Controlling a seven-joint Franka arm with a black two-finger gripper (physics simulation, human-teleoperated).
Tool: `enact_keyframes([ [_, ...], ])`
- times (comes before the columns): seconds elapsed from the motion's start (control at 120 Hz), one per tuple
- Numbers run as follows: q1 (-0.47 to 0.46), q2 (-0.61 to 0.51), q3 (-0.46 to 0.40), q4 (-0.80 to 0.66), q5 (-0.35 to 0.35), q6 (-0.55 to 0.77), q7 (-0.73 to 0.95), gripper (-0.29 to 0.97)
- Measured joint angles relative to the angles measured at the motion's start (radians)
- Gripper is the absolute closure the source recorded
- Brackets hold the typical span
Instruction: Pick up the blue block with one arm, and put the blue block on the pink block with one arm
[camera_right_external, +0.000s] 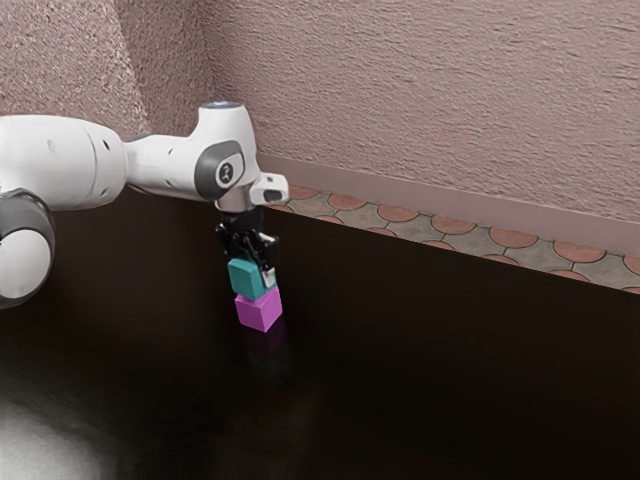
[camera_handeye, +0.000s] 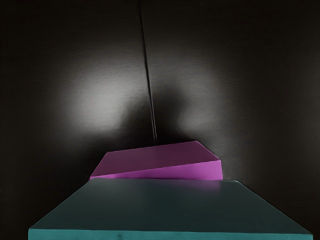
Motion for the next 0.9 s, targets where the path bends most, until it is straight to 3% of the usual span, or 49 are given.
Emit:
enact_keyframes([
  [0.258, 0.005, 0.008, 0.001, 0.013, -0.002, 0.0, 0.019, 0.33],
  [0.592, 0.023, 0.035, 0.0, 0.037, -0.017, -0.005, 0.05, 0.08],
  [0.9, 0.021, -0.104, 0.0, 0.008, -0.02, -0.054, 0.066, 0.02],
])
